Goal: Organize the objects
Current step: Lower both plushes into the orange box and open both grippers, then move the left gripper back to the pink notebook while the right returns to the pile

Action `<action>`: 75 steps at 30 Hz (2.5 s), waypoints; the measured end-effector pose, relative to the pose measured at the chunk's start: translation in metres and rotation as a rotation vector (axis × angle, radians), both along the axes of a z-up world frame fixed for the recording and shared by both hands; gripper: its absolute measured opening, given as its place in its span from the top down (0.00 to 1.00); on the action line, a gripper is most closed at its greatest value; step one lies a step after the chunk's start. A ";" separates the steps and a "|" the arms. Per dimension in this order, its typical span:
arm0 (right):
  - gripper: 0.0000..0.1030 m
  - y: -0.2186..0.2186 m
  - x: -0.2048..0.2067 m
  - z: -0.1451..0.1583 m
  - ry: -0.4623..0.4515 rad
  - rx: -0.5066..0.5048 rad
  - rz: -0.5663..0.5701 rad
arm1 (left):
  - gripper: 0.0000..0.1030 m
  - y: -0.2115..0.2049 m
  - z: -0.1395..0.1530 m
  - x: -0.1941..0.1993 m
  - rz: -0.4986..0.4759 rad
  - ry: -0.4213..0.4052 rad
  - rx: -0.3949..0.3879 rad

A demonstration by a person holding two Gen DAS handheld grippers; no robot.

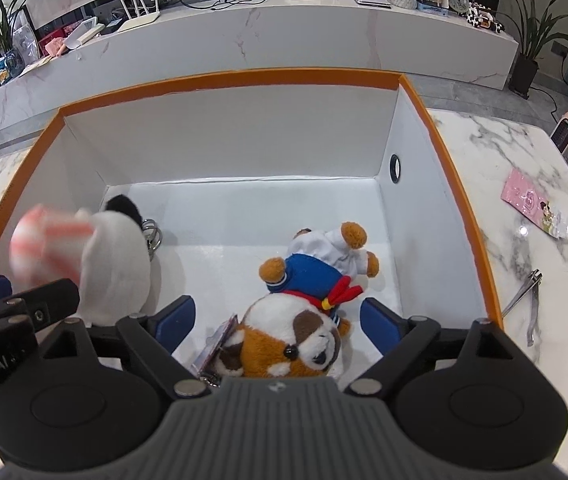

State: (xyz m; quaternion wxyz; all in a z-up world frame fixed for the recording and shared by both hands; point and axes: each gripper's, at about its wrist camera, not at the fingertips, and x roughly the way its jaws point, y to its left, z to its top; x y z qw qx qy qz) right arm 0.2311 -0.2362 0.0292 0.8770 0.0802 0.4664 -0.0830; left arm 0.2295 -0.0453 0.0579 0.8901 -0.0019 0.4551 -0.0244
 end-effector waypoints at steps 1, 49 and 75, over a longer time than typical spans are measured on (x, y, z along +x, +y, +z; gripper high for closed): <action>0.13 0.001 -0.001 0.001 -0.009 0.003 -0.003 | 0.29 0.000 0.000 -0.001 0.000 -0.003 0.002; 0.02 0.018 -0.029 0.033 -0.084 -0.111 0.026 | 0.29 0.004 0.025 -0.032 -0.040 -0.031 0.004; 0.01 0.001 -0.108 0.063 -0.147 -0.003 0.134 | 0.29 0.036 0.028 -0.080 -0.099 0.002 -0.043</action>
